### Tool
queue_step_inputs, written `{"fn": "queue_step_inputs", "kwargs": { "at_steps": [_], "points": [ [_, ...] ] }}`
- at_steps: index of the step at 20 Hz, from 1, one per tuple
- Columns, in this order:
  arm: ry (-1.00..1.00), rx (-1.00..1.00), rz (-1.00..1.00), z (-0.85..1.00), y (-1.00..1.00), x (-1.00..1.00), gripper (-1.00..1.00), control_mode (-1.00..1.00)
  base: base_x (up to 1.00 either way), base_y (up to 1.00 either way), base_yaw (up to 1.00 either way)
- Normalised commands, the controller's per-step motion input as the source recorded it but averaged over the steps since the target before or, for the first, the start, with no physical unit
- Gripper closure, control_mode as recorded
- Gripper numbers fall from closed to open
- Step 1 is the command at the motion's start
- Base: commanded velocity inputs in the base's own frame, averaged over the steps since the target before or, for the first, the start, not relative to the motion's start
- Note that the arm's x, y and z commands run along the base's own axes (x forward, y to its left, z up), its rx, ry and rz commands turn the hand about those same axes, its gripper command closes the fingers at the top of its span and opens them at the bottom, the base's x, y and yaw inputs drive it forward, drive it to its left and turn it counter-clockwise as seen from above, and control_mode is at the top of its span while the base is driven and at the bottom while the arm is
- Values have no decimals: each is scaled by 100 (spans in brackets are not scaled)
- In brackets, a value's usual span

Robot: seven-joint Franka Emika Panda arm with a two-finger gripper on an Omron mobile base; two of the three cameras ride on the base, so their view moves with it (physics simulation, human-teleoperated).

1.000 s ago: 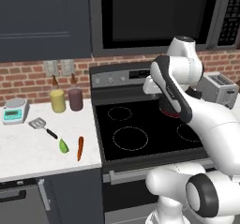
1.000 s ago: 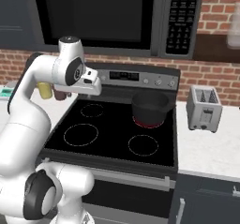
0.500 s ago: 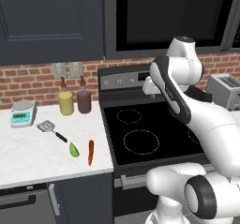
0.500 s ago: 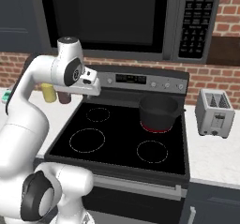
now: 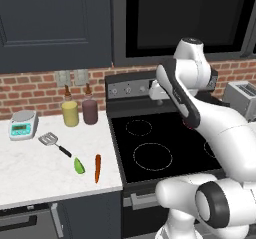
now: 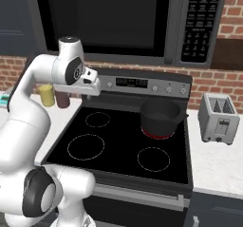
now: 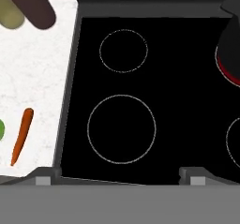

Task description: Put the carrot and lemon wedge in the pot. Retrieve the spatula and lightly stir the vegetables in the pot.

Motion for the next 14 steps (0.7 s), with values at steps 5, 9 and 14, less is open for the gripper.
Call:
{"fn": "queue_step_inputs", "kwargs": {
  "at_steps": [5, 9, 14],
  "points": [
    [0, 0, 0, -3, 62, -14, -100, -100, 0, 0, 0],
    [1, -2, 0, -10, 94, -24, -100, -100, 0, 0, 0],
    [11, -5, 0, -33, 100, 1, -100, -100, 0, 0, 0]
  ]
}}
